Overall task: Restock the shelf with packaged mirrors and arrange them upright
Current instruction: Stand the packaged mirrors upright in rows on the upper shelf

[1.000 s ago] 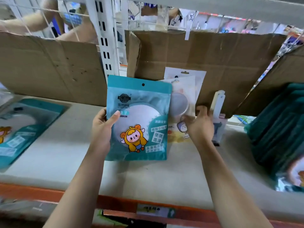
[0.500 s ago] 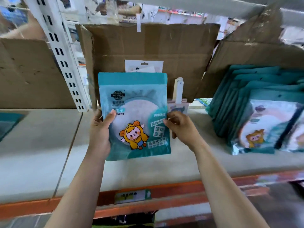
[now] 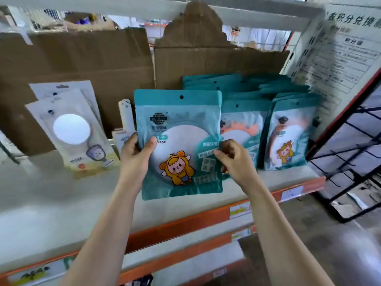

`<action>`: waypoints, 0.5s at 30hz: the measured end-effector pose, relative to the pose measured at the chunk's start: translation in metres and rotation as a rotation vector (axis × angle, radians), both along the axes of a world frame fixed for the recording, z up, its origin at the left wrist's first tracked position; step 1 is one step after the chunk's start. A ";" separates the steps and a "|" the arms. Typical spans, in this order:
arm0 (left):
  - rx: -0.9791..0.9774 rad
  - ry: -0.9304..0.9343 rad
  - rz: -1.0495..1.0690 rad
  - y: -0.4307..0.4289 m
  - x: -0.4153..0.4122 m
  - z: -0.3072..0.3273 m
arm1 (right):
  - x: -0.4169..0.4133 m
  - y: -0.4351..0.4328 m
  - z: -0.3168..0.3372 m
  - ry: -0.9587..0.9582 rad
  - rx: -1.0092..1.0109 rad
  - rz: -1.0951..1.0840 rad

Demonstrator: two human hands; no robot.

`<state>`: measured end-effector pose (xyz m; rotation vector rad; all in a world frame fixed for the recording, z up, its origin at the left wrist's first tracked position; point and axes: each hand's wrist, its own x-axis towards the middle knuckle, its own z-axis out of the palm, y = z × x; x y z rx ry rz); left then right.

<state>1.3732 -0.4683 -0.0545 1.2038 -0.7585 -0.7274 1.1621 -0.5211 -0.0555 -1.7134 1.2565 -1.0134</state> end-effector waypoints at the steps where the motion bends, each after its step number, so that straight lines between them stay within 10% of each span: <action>1: 0.007 -0.008 -0.020 -0.007 -0.019 -0.001 | -0.021 -0.005 0.001 -0.006 -0.004 -0.014; 15: 0.170 -0.846 -0.021 -0.115 -0.259 -0.007 | -0.263 -0.113 -0.031 0.050 0.056 -0.349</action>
